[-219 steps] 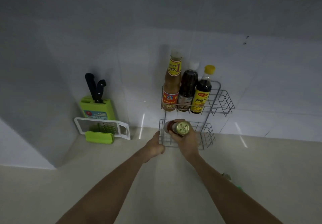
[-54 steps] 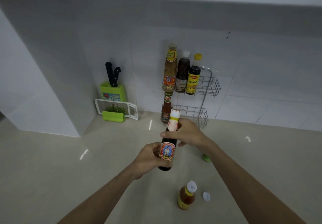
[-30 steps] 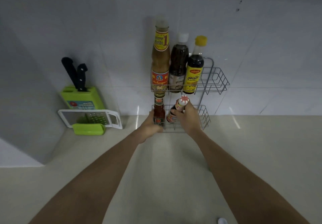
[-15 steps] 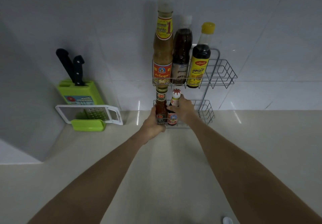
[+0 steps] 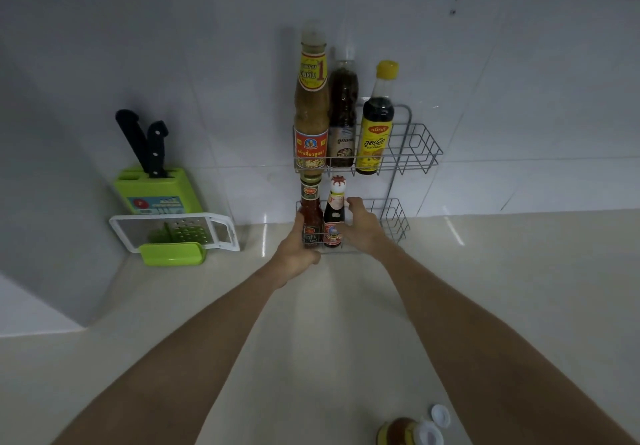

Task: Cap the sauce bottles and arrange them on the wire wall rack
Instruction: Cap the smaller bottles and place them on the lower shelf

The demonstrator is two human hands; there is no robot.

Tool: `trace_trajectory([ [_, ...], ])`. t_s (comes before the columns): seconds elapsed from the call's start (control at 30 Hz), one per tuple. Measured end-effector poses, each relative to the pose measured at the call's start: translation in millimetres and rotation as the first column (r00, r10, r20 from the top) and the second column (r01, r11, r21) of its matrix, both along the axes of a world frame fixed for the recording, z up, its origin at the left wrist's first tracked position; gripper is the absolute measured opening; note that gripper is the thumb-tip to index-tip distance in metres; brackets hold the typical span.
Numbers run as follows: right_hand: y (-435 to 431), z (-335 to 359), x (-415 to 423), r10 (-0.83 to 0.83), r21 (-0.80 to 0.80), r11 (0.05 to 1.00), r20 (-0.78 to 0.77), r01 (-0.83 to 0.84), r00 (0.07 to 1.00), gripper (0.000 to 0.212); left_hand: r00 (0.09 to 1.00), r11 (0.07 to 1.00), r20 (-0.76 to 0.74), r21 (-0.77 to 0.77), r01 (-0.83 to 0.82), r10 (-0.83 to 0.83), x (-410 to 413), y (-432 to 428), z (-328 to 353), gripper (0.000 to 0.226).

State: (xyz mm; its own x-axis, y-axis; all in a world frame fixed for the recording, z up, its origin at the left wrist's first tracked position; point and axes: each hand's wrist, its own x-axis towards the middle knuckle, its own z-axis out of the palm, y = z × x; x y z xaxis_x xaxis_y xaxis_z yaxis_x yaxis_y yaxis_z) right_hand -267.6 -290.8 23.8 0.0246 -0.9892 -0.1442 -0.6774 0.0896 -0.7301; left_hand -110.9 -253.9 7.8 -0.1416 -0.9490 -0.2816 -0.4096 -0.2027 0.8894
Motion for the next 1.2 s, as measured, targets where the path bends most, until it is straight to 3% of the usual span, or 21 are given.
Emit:
trace_trajectory([
  [0.37,58,29,-33,0.093,-0.053,0.994,-0.093,-0.098,0.991,0.056,1.0,1.0,0.008,0.008,-0.007,0.006,-12,41,15,0.091],
  [0.53,111,41,-53,0.072,-0.228,0.97,-0.058,-0.084,0.996,0.04,0.999,0.999,-0.012,-0.014,-0.034,0.034,-17,94,7,0.081],
  [0.63,162,36,-75,0.002,-0.294,0.956,-0.024,-0.009,1.0,0.032,0.997,0.999,-0.055,0.018,0.051,-0.05,-21,139,-8,0.071],
  [0.77,230,-10,-108,0.05,-0.223,0.971,-0.186,-0.091,0.981,0.026,0.975,0.974,-0.059,0.066,0.216,-0.212,-31,194,-29,0.072],
  [0.93,283,-86,-138,0.253,0.102,0.967,-0.414,-0.232,0.874,0.035,0.917,0.916,-0.008,0.05,0.398,-0.398,-57,237,-38,0.077],
  [1.07,292,-113,-146,0.331,0.081,0.939,-0.484,-0.335,0.81,0.036,0.933,0.933,-0.001,-0.021,0.36,-0.36,-85,255,-44,0.073],
  [1.2,288,-126,-153,0.335,0.023,0.923,-0.537,-0.383,0.774,0.026,0.983,0.981,0.031,-0.069,0.181,-0.179,-99,264,-52,0.065],
])
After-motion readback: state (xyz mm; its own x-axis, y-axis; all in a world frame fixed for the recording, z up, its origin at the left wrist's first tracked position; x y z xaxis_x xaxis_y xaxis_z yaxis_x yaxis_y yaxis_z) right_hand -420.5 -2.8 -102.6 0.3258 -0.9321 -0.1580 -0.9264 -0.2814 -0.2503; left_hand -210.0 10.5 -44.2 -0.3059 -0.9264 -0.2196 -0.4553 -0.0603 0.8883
